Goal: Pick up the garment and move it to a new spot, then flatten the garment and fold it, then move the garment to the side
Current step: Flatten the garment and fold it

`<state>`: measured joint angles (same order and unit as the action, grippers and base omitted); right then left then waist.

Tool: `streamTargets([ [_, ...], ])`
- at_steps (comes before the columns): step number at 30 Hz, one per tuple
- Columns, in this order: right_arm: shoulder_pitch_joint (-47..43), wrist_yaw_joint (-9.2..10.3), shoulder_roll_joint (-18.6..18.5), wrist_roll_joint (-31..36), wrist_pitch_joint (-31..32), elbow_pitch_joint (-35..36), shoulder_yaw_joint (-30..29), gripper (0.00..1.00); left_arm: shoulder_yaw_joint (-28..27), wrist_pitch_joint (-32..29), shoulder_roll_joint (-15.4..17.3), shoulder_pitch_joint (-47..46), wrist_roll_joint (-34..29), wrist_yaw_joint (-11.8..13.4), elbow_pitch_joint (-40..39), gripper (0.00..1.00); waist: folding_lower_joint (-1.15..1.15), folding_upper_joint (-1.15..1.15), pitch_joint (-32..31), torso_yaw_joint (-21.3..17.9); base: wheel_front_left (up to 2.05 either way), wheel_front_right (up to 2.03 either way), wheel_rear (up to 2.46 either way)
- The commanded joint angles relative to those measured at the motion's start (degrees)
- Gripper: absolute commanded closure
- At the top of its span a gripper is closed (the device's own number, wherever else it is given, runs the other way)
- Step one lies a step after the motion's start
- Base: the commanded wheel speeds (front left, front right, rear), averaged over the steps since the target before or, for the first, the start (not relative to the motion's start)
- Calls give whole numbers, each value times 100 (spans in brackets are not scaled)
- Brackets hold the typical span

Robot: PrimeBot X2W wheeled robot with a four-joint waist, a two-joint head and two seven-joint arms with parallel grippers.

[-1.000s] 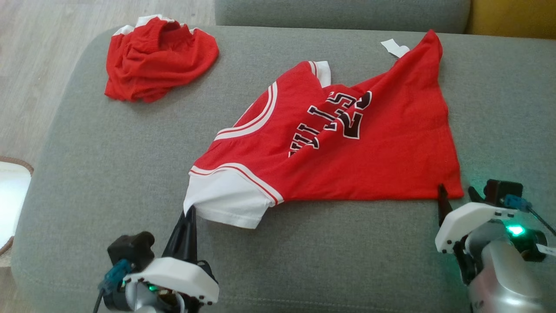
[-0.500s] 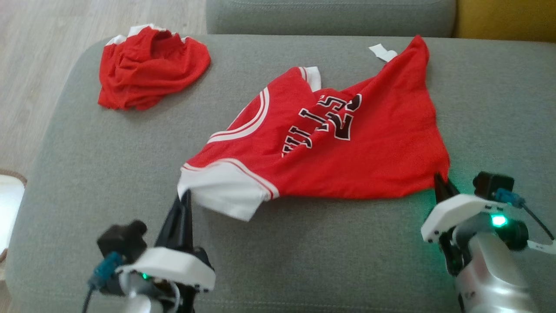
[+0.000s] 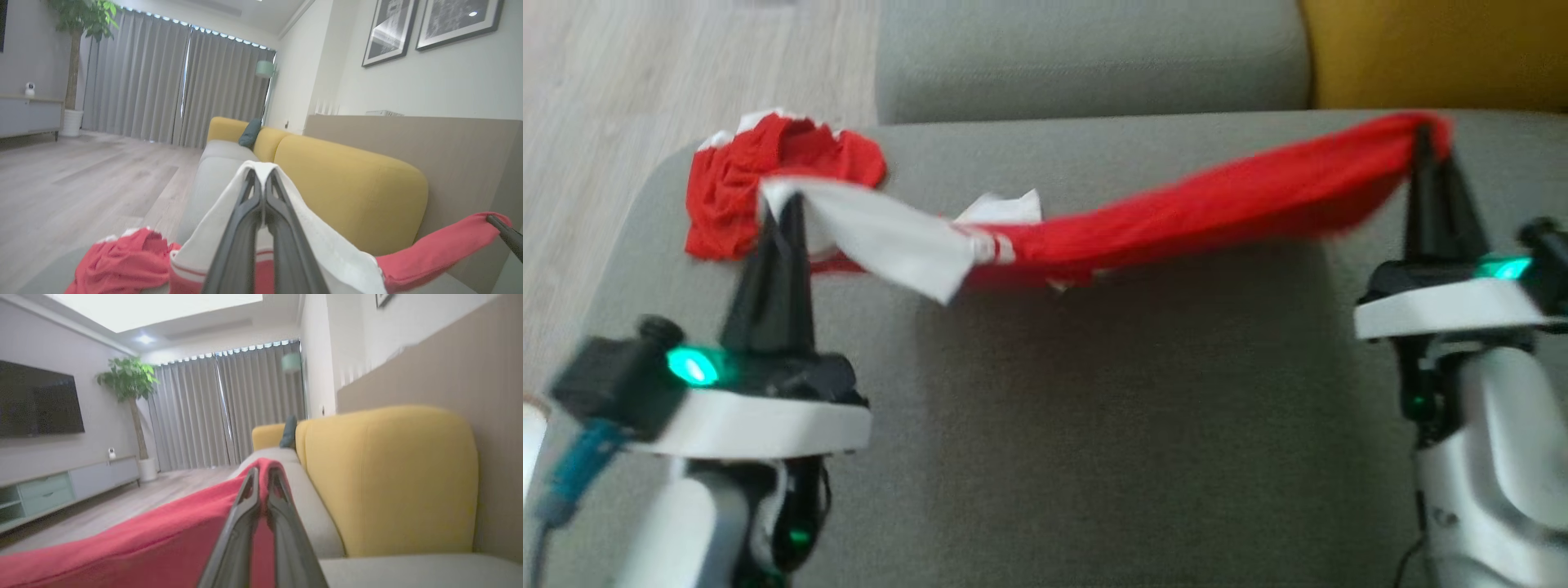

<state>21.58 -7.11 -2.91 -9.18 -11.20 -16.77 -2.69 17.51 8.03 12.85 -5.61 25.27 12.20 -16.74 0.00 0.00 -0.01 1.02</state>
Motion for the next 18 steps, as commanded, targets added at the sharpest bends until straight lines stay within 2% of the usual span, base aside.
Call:
streamTargets([
  [1,-51,-37,-7,-56,100,840,79,100,-305,-102,215,-530,-135,55,-538,100,0,0,-129,-117,0,0,0],
  [2,-122,-37,-6,-57,169,1231,51,100,-334,-168,282,-623,-193,66,-716,100,0,0,-156,-146,0,0,0],
  [3,-122,-37,-6,-57,169,1231,51,100,-334,-168,282,-623,-193,66,-716,100,0,0,-156,-146,0,0,0],
  [7,-391,-37,-4,-42,520,2660,-71,100,-406,-464,524,-1026,-423,83,-1379,100,0,0,-237,-248,0,0,0],
  [10,-533,-37,-3,-23,805,3453,-140,100,-448,-693,677,-1338,-554,67,-1753,100,0,0,-266,-320,0,0,0],
  [18,-791,-37,0,-6,1287,4639,-275,100,-414,-1180,848,-1947,-733,30,-2276,100,0,0,-209,-454,0,0,0],
])
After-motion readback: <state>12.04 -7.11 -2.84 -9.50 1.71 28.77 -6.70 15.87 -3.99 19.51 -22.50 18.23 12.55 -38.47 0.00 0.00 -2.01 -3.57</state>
